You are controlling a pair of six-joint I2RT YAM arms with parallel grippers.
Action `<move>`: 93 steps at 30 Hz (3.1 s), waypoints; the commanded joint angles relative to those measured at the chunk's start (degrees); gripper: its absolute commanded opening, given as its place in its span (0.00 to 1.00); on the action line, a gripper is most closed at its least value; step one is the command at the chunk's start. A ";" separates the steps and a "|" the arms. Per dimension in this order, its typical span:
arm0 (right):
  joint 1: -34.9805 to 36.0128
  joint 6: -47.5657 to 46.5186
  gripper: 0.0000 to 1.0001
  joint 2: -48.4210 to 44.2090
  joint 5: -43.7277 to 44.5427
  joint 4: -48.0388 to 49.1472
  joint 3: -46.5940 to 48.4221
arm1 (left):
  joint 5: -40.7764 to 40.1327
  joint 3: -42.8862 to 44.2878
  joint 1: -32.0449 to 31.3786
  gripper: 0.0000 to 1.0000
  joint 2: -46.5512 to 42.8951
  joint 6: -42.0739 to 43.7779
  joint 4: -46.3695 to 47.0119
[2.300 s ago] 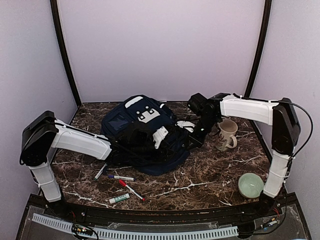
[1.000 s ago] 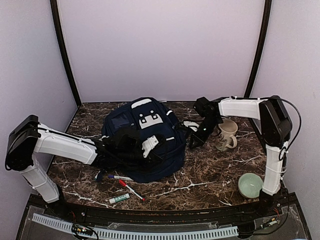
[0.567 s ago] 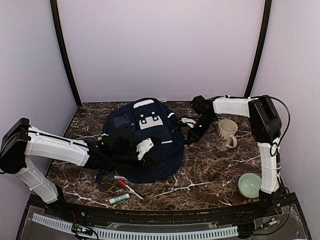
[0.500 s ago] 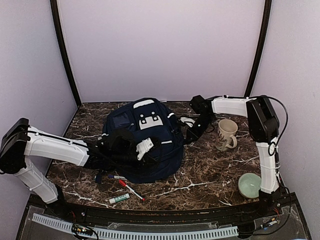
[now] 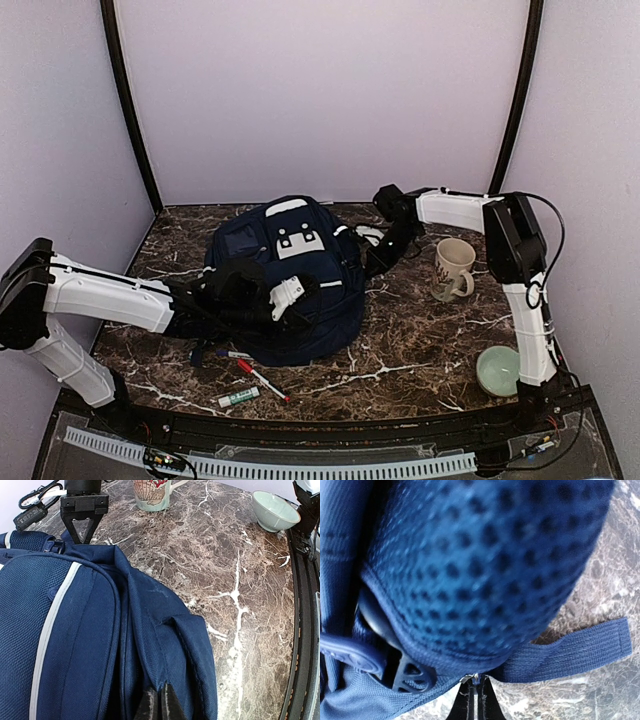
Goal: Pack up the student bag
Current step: Zip the student bag into the largest pocket of the bag, then pick up the student bag from the upper front pocket.
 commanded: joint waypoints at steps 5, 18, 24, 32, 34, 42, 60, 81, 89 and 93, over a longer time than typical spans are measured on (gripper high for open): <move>-4.16 3.91 0.00 3.52 9.77 5.23 2.41 | -1.15 -0.92 -0.16 0.00 -2.69 0.74 -3.03; -7.66 6.63 0.00 1.83 10.95 5.39 0.76 | -3.75 0.00 -0.16 0.01 -2.51 3.05 -1.72; -8.58 6.12 0.00 -1.71 10.33 7.46 -3.60 | -4.13 2.68 -0.13 0.02 0.83 4.90 -0.30; -8.64 5.28 0.09 -4.08 4.22 6.10 -6.00 | -3.66 6.62 -0.16 0.18 4.48 3.80 -1.66; -8.59 5.11 0.21 -5.92 4.29 6.02 -7.42 | -3.84 6.57 -0.16 0.28 2.96 3.00 -2.68; -8.54 6.00 0.39 -17.02 4.49 4.08 -11.82 | -13.06 6.17 -0.07 0.57 -7.19 -0.77 -9.97; 8.50 -12.89 0.41 -29.88 -4.79 7.52 -20.37 | -26.32 2.98 15.56 0.86 -18.57 -28.72 -27.61; 26.95 -21.83 0.51 -19.87 16.77 18.64 -17.91 | -3.80 -5.47 24.06 0.66 -11.66 -37.45 -17.45; 27.59 -18.75 0.23 -17.63 21.57 20.93 -15.89 | -5.08 -5.96 24.01 0.65 -12.89 -36.80 -18.15; 27.30 -17.80 0.04 -20.48 22.82 22.46 -15.34 | -6.40 -6.42 24.09 0.66 -13.81 -36.47 -19.17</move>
